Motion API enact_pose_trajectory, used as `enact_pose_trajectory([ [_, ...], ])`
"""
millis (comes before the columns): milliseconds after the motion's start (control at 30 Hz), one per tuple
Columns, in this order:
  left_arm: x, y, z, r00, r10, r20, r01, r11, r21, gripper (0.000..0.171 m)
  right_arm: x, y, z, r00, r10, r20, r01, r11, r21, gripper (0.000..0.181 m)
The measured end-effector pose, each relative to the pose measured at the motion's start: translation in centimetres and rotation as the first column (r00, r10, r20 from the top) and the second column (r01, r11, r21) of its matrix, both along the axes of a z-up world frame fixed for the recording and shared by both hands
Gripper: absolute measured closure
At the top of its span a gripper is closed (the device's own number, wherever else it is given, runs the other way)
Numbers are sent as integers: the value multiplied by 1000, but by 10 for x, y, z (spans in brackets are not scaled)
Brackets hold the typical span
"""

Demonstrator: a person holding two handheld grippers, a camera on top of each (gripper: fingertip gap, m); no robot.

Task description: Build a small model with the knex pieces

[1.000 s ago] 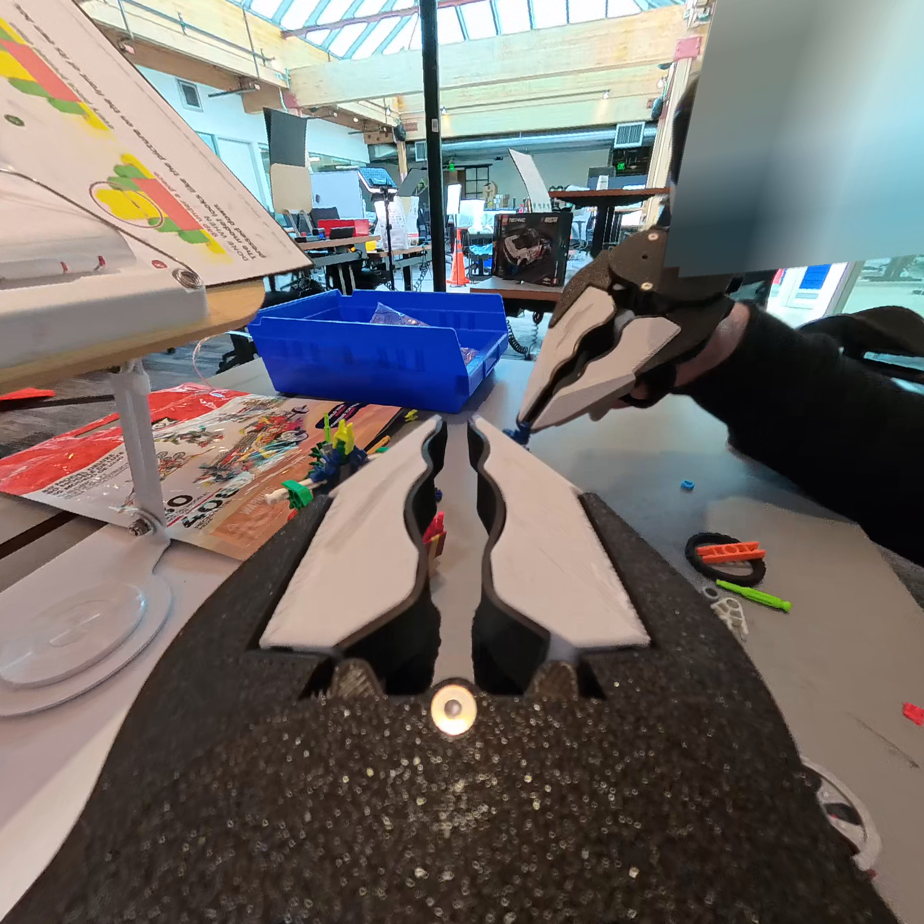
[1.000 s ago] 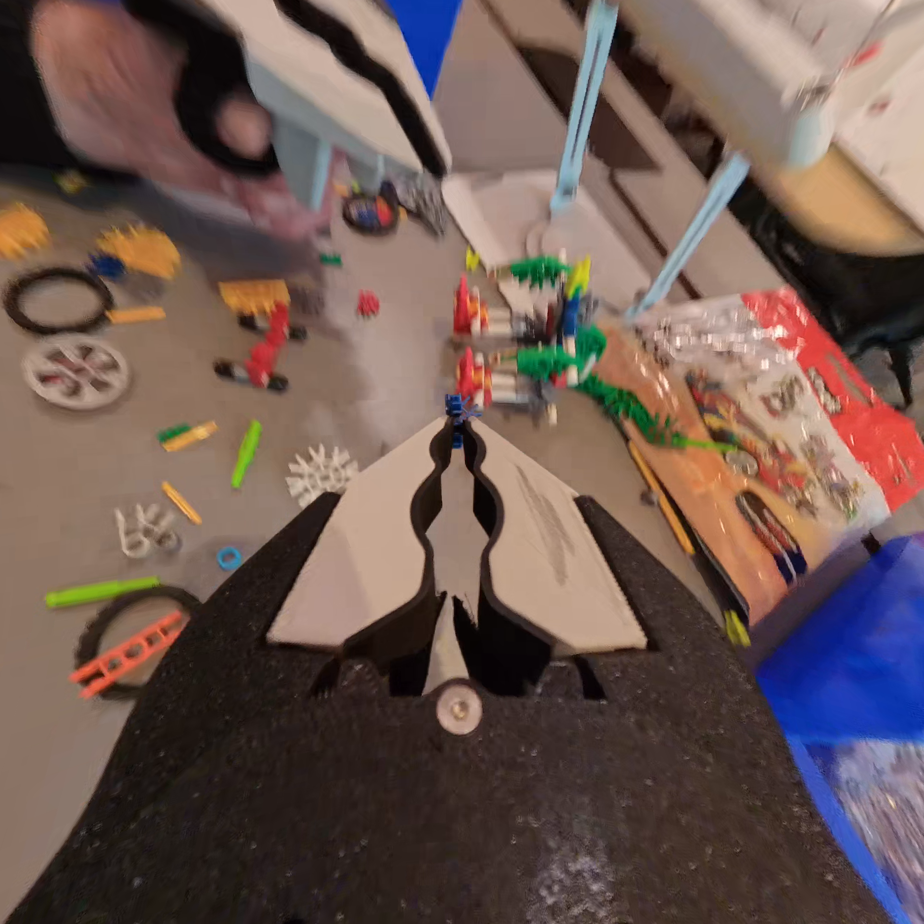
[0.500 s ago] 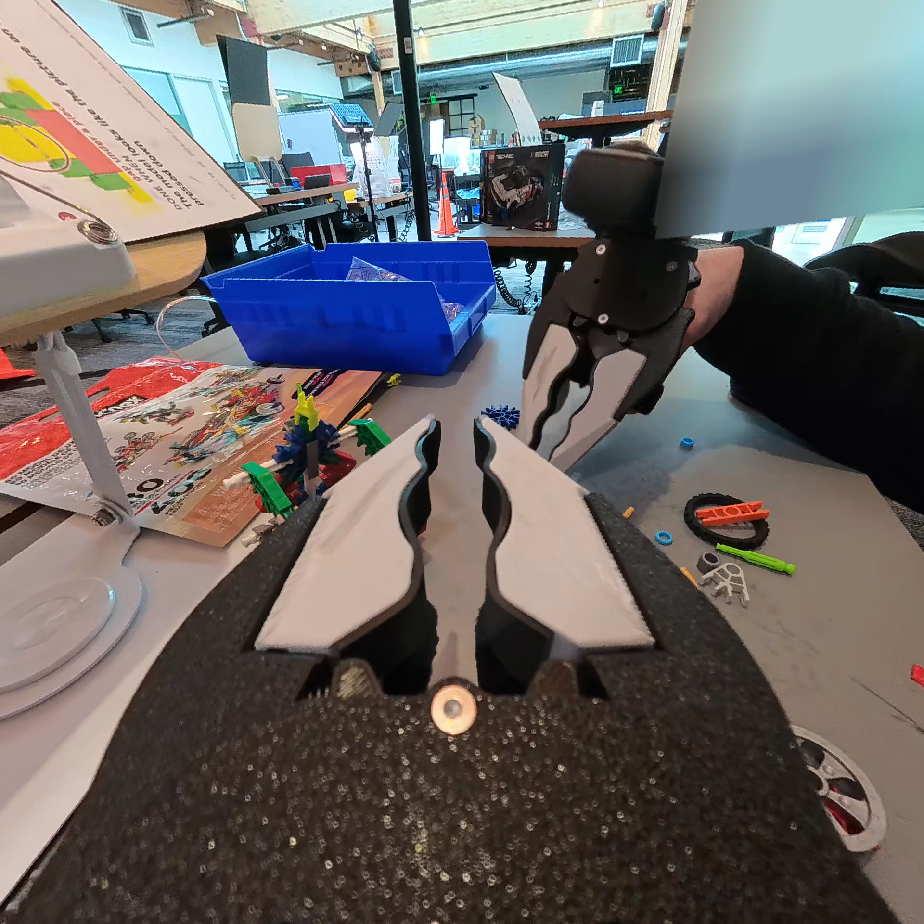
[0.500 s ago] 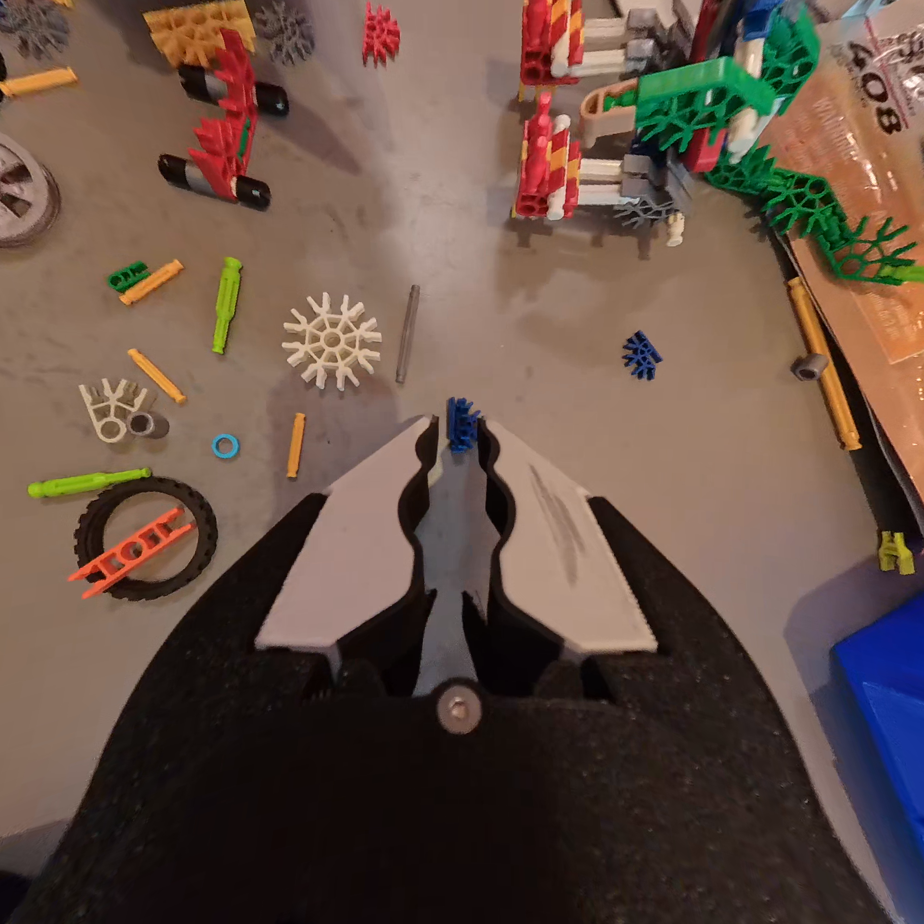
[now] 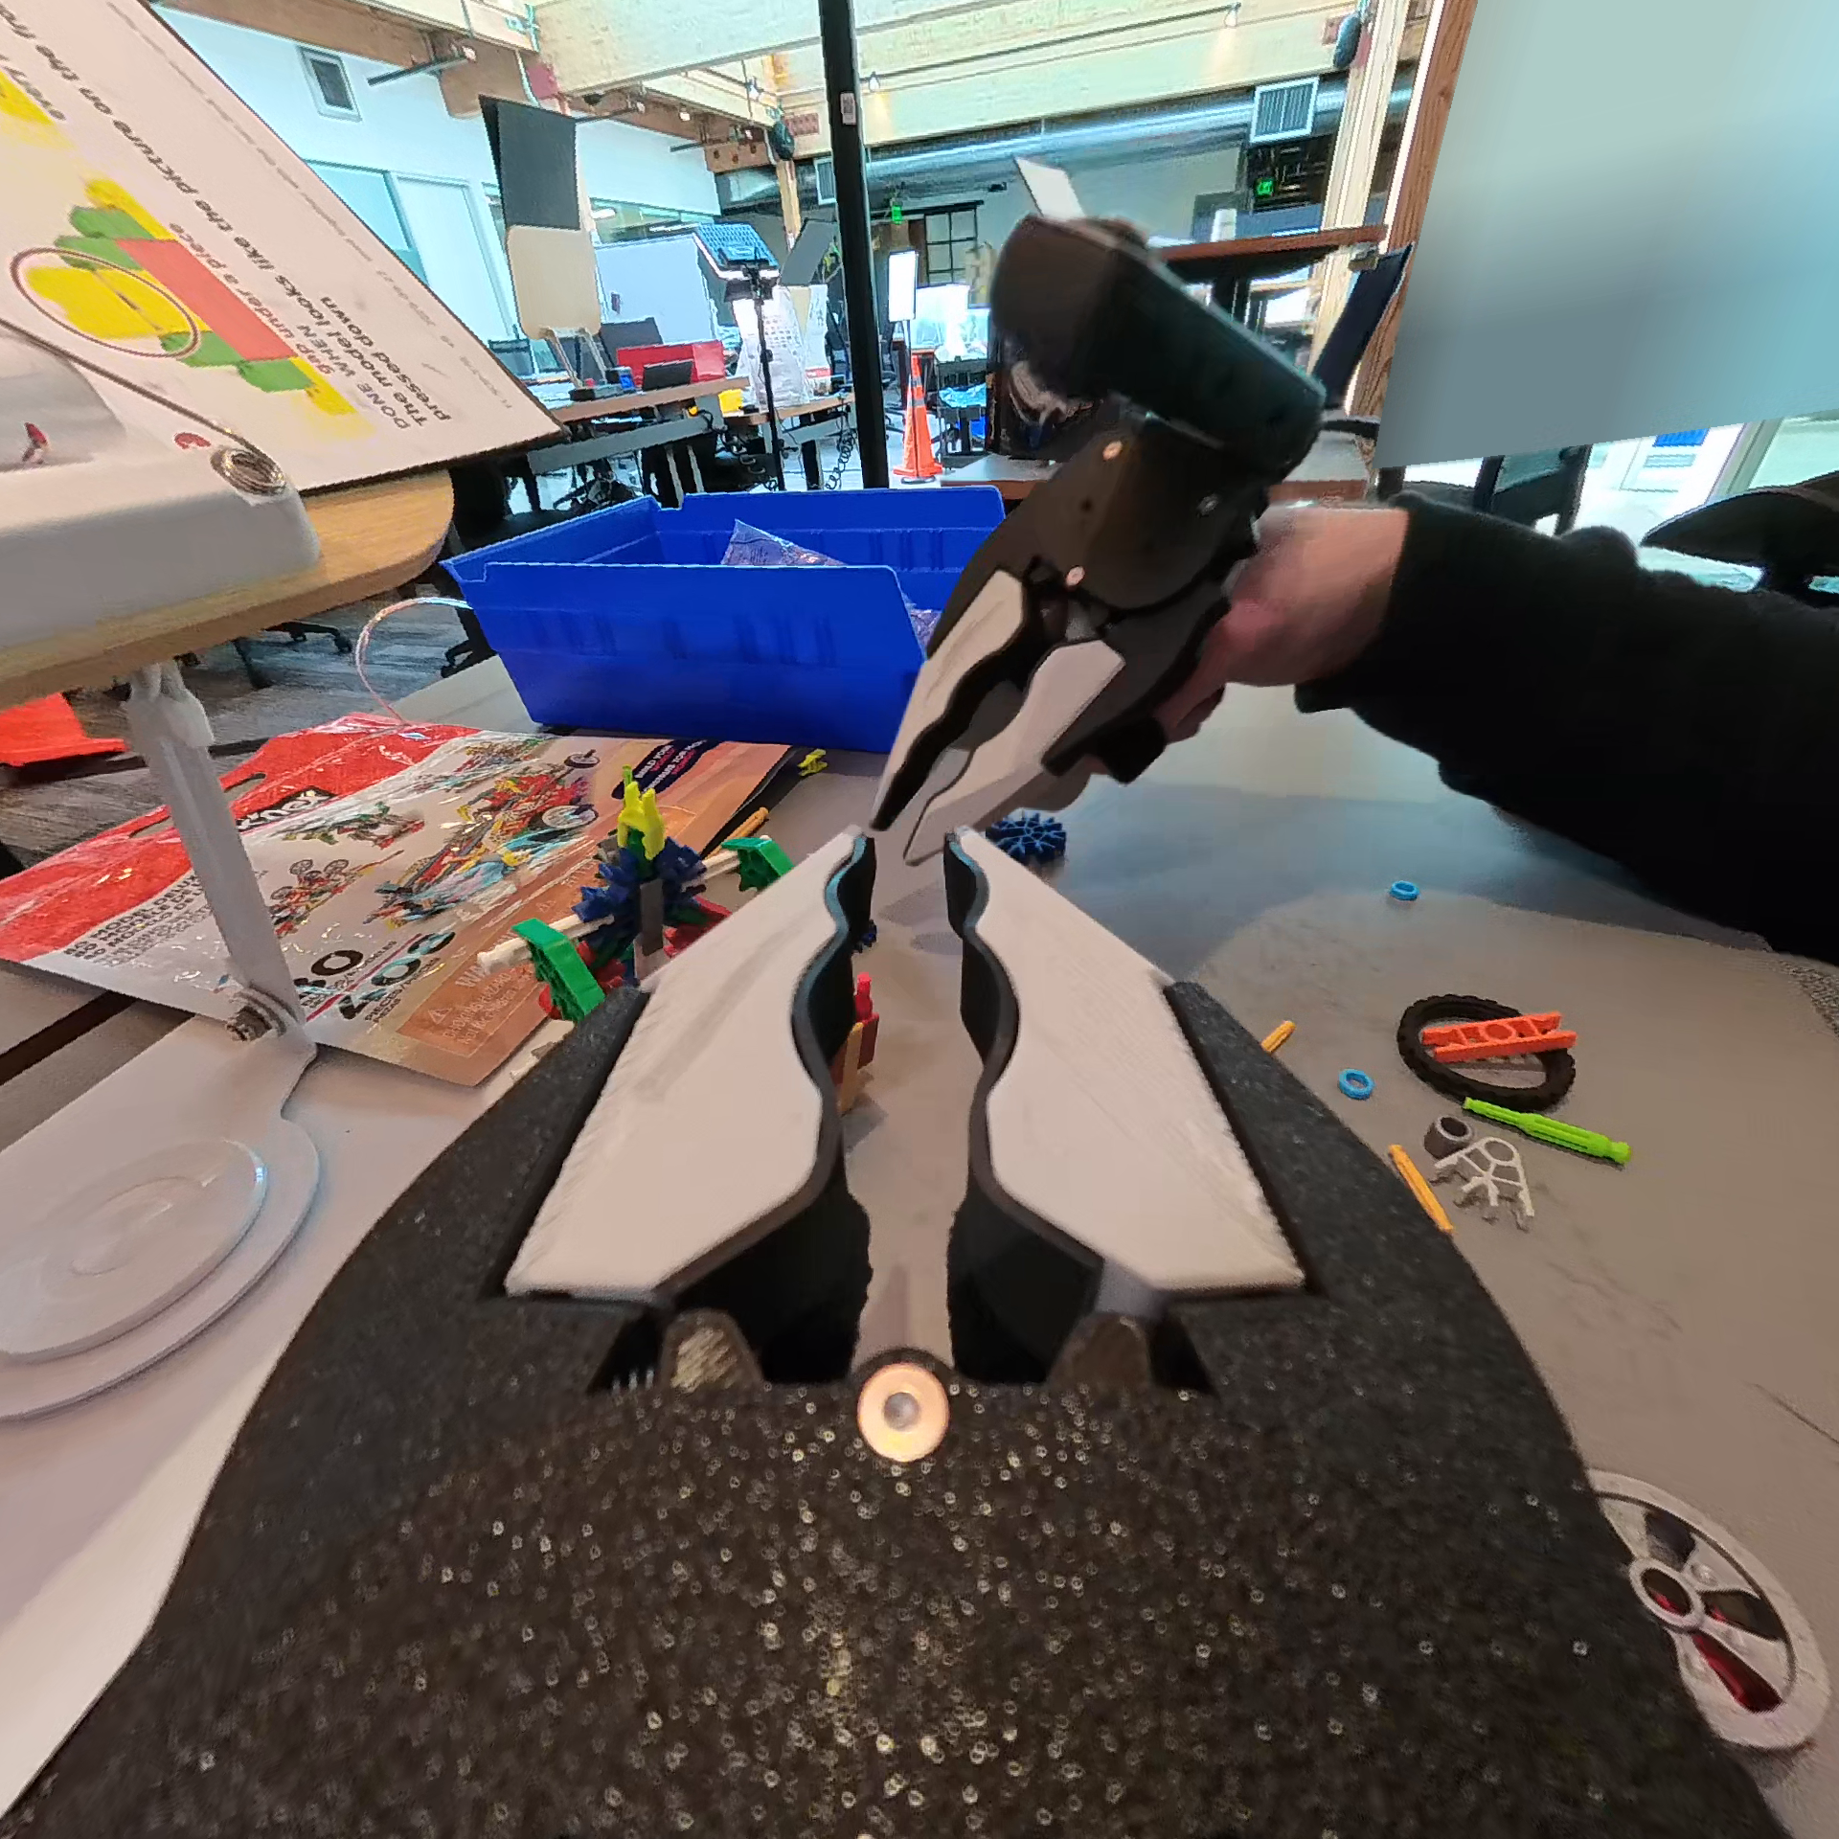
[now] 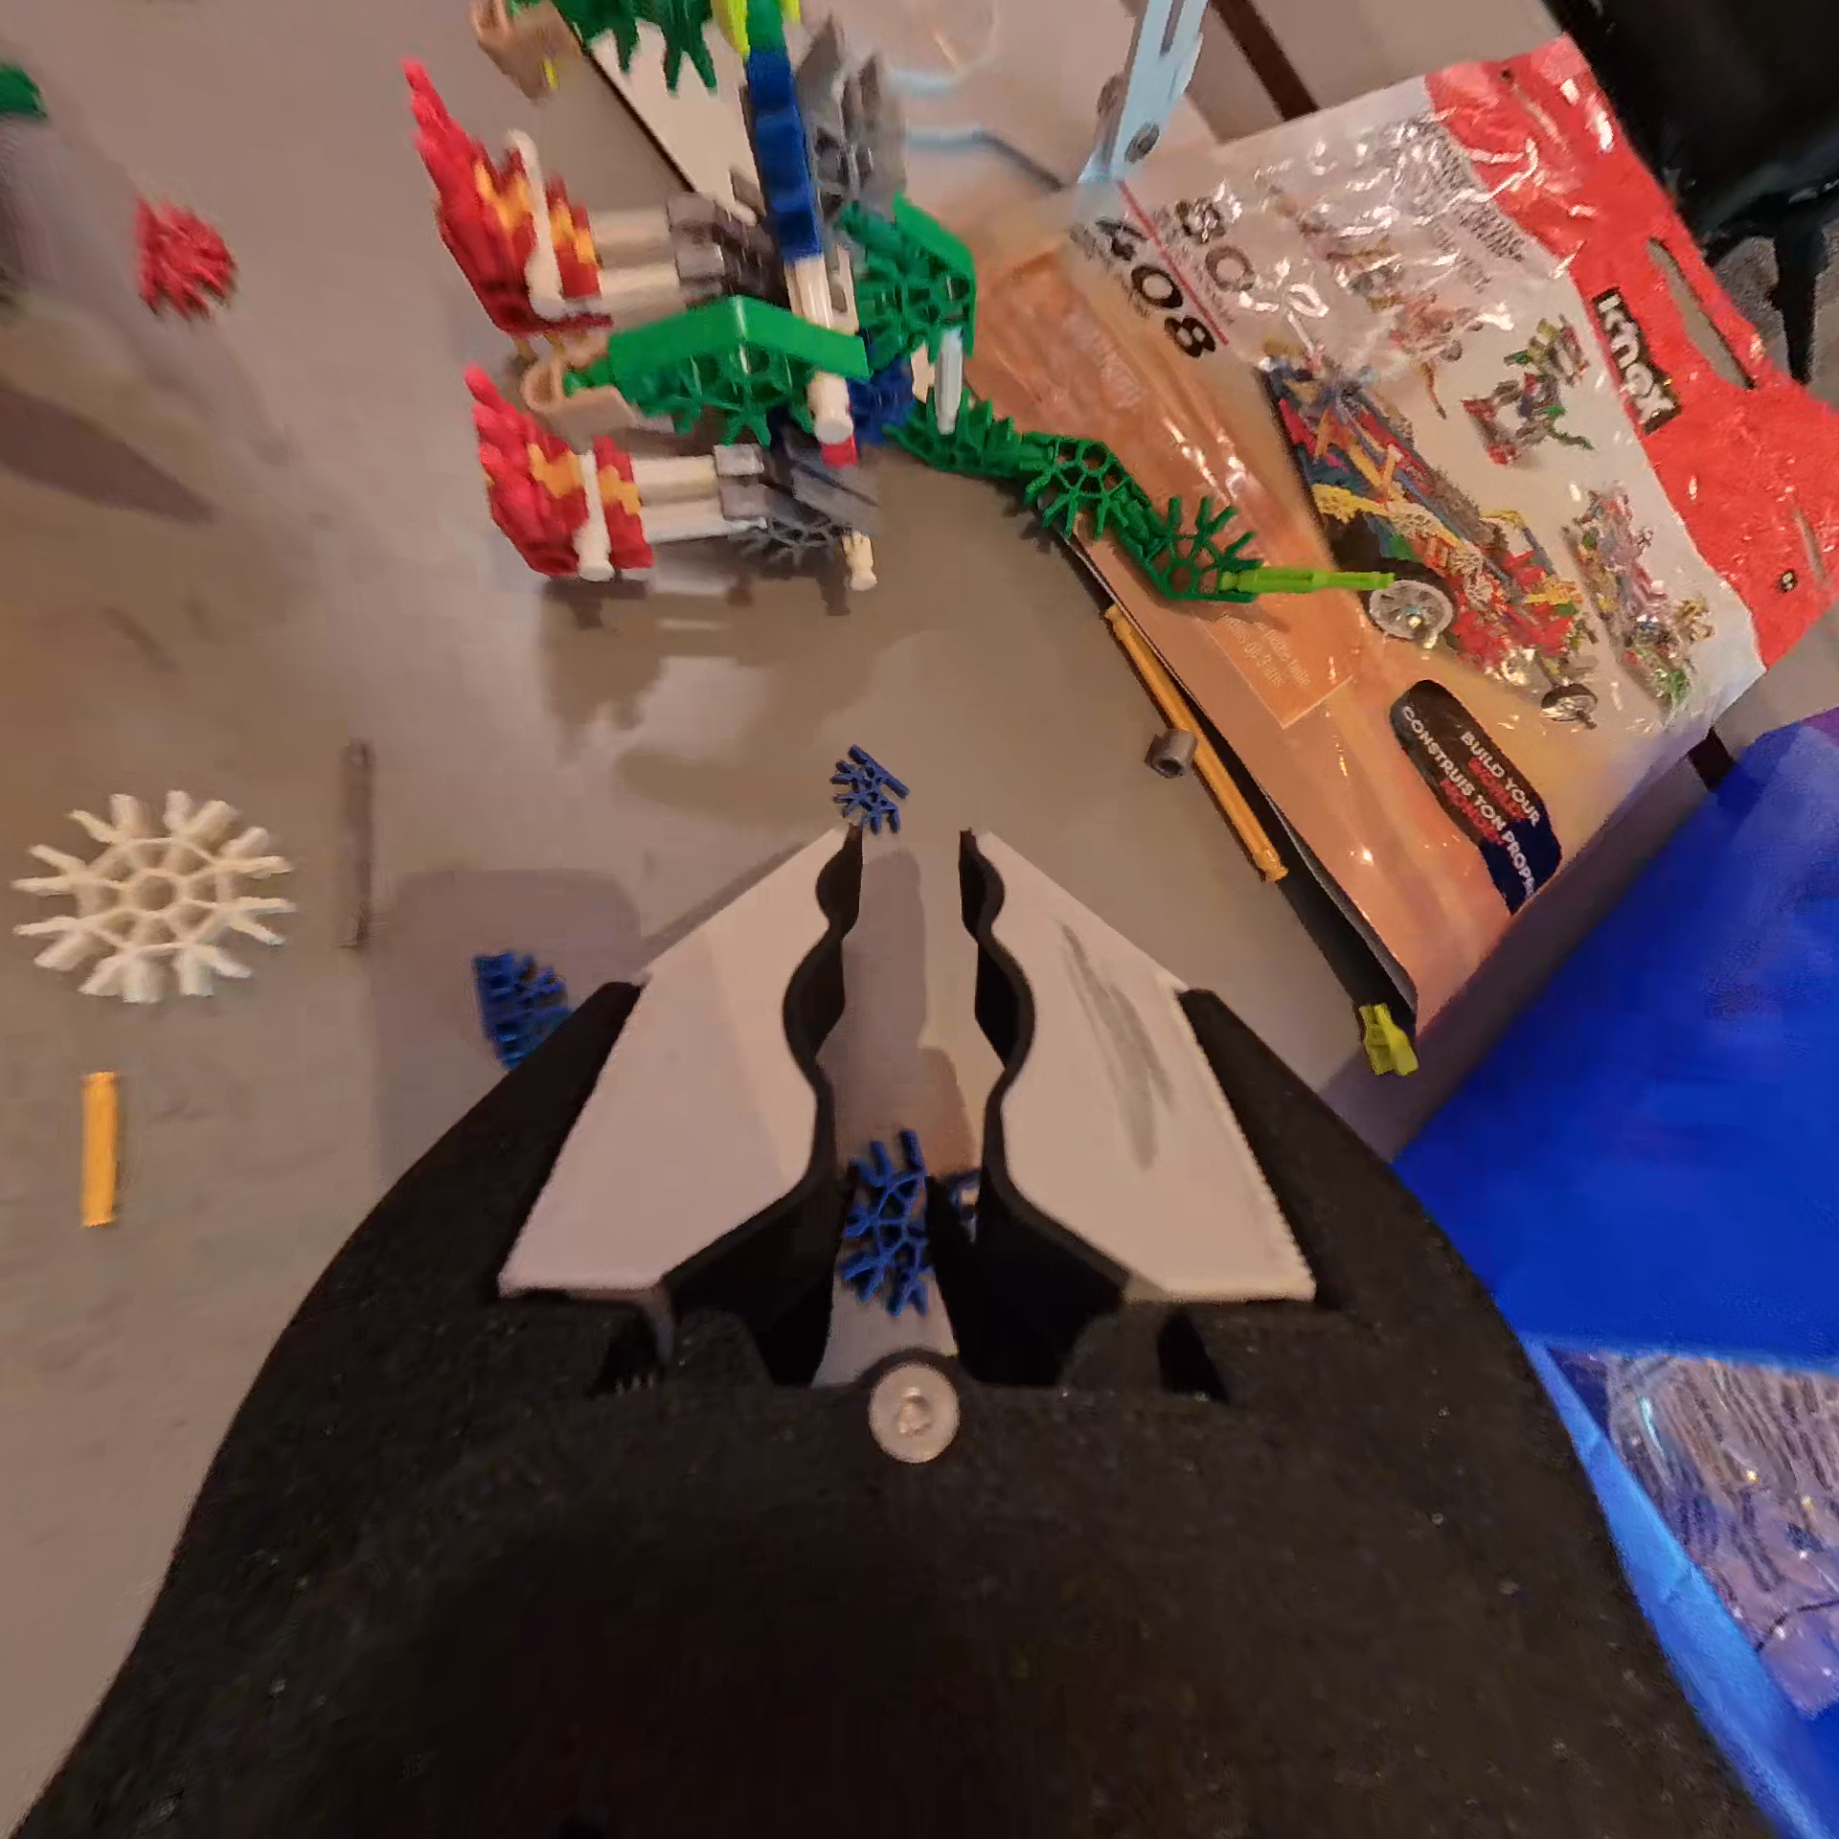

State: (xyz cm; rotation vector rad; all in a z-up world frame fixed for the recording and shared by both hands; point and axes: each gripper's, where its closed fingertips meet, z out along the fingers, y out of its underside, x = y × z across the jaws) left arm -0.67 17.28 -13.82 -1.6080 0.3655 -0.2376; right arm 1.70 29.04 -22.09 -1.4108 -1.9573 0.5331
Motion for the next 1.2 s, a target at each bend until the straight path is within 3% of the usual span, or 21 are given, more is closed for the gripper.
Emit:
enact_pose_trajectory([
  [200,2,1,-3,1000,-6,-3,6,1000,-8,160,-21,-6,-30,996,32,80,-32,999,1,161],
  [500,5,2,-6,1000,-8,-26,8,1000,-16,160,-16,-16,-27,995,62,76,-54,994,-97,181],
  [667,11,4,-13,996,-13,-83,11,999,-31,160,2,-35,-25,983,158,89,-143,977,-156,181],
  [767,13,4,-15,995,-19,-95,15,999,-38,160,4,-28,-13,991,125,39,-116,978,-175,162],
  [933,12,5,-17,996,-19,-91,15,999,-45,160,18,-18,-18,990,109,85,-95,984,-153,156],
  [1200,15,6,-21,995,-26,-101,21,998,-58,159,15,-30,-31,980,153,125,-136,981,-135,166],
])
